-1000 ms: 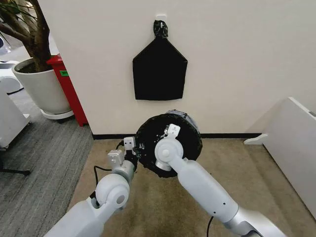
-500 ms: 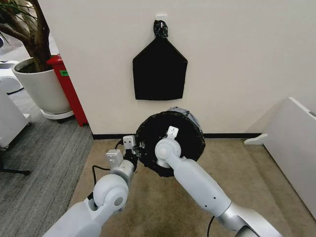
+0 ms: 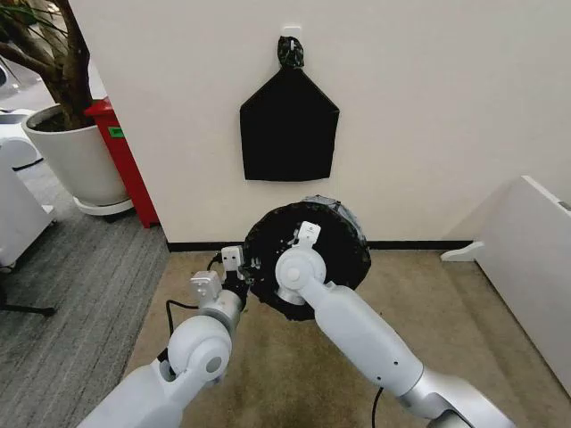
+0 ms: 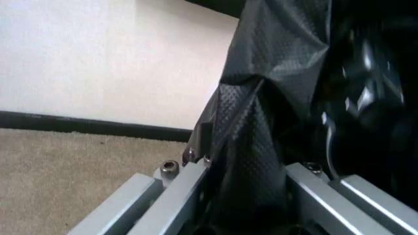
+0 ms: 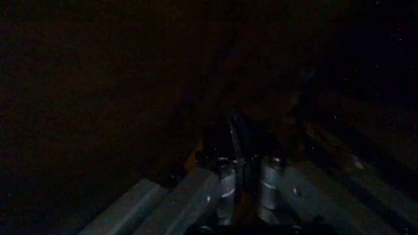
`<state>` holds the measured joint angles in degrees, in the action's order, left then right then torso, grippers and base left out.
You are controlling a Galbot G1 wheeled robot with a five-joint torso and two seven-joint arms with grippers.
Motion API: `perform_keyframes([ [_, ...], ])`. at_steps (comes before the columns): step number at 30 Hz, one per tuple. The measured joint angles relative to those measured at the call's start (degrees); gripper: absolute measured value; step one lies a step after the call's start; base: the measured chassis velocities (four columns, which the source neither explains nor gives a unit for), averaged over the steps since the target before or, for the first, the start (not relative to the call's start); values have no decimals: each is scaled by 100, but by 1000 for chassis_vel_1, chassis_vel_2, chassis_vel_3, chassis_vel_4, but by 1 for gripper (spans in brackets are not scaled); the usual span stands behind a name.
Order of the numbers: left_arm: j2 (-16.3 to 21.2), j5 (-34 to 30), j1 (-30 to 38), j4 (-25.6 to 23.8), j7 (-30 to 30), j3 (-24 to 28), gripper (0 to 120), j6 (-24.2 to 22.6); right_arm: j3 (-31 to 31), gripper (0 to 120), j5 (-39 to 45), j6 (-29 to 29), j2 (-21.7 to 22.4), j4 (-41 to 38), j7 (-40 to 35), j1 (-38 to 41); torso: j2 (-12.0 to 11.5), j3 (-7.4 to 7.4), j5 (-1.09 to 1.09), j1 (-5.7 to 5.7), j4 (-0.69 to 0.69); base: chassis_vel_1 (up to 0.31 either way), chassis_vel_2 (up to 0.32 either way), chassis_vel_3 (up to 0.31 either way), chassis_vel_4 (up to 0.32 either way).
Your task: Place the garbage bag over the trash bin.
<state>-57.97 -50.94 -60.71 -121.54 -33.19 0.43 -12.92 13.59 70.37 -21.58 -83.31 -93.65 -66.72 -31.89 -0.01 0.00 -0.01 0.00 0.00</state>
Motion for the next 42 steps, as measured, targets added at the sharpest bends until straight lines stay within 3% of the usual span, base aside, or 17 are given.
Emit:
perform_keyframes([
  [12, 54, 10, -141, -210, 16, -3, 0, -7, -352, 0, -223, 36, -175, 793, 373, 163, 0, 0, 1, 0, -1, 0, 0, 0, 0],
  [27, 95, 73, -302, -309, 63, 6, 0, -22, -326, 0, -293, 87, -238, 860, 509, 152, 0, 0, 1, 0, 0, 0, 0, 0, 0],
  [36, 24, 44, -236, -232, 38, -10, 0, -20, -42, 0, -19, 158, -181, 291, 304, -24, 0, 0, 0, 0, 0, 0, 0, 0, 0],
  [42, 53, 30, -231, -255, 21, -23, 0, -18, 32, 0, -104, 165, -273, 464, 406, -101, 0, 0, 0, 0, 0, 0, 0, 0, 0],
])
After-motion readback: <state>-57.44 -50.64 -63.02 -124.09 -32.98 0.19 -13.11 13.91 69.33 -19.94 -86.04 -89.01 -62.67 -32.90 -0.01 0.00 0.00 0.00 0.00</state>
